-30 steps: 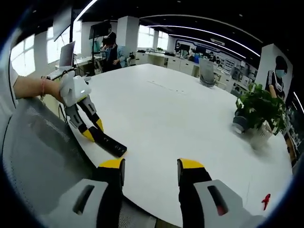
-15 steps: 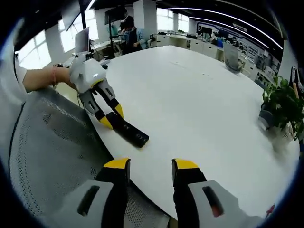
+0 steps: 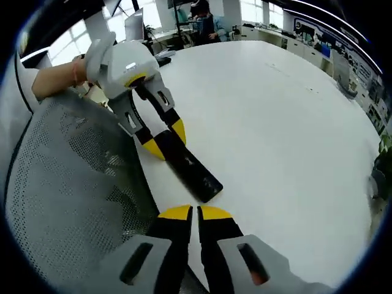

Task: Press the specified remote control buttons in sequence, fully releasing each button before pressing the next.

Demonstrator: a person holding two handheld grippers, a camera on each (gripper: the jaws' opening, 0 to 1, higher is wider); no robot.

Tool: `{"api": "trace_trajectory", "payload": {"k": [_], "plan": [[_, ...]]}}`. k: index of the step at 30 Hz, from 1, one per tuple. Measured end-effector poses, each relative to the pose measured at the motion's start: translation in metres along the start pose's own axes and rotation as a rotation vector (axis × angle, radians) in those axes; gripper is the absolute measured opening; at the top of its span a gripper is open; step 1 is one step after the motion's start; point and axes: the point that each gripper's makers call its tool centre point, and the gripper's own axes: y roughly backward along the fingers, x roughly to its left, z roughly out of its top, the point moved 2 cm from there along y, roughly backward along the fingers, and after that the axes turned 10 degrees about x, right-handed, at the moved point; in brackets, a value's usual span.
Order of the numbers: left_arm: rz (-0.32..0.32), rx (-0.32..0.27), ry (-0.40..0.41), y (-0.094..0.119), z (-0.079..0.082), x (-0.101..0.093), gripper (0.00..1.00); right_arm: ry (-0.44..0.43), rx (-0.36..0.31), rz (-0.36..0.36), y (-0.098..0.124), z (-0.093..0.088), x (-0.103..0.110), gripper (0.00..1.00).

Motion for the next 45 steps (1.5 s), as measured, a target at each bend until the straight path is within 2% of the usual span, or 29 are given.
{"api": "trace_trajectory", "payload": {"k": [9, 12, 22, 25, 29, 31, 33, 39, 45], "plan": [[-0.012, -0.011, -0.034, 0.000, 0.000, -0.001, 0.24, 0.060, 0.059, 0.018, -0.022, 0.003, -0.004, 0.00], [-0.017, -0.017, -0.042, 0.000, 0.000, -0.002, 0.24, 0.112, 0.102, 0.004, -0.029, 0.002, -0.008, 0.00], [-0.029, -0.020, -0.072, 0.001, 0.001, -0.004, 0.24, 0.165, 0.130, 0.005, -0.036, 0.007, -0.013, 0.00], [-0.032, -0.024, -0.077, 0.001, 0.002, -0.005, 0.24, 0.240, 0.175, 0.001, -0.039, 0.004, -0.011, 0.00], [-0.033, -0.028, -0.084, 0.002, 0.002, -0.005, 0.24, 0.295, 0.195, 0.003, -0.038, 0.004, -0.010, 0.00], [-0.039, -0.031, -0.091, 0.002, 0.002, -0.006, 0.24, 0.383, 0.238, 0.021, -0.037, 0.002, -0.007, 0.00], [-0.039, -0.031, -0.097, 0.001, 0.002, -0.007, 0.24, 0.470, 0.261, 0.009, -0.038, 0.004, -0.007, 0.00], [-0.043, -0.037, -0.095, 0.001, 0.002, -0.007, 0.24, 0.639, 0.329, -0.002, -0.039, 0.004, -0.005, 0.00], [-0.048, -0.045, -0.085, 0.001, 0.002, -0.007, 0.24, 0.733, 0.375, -0.017, -0.042, 0.004, -0.004, 0.00]]}}
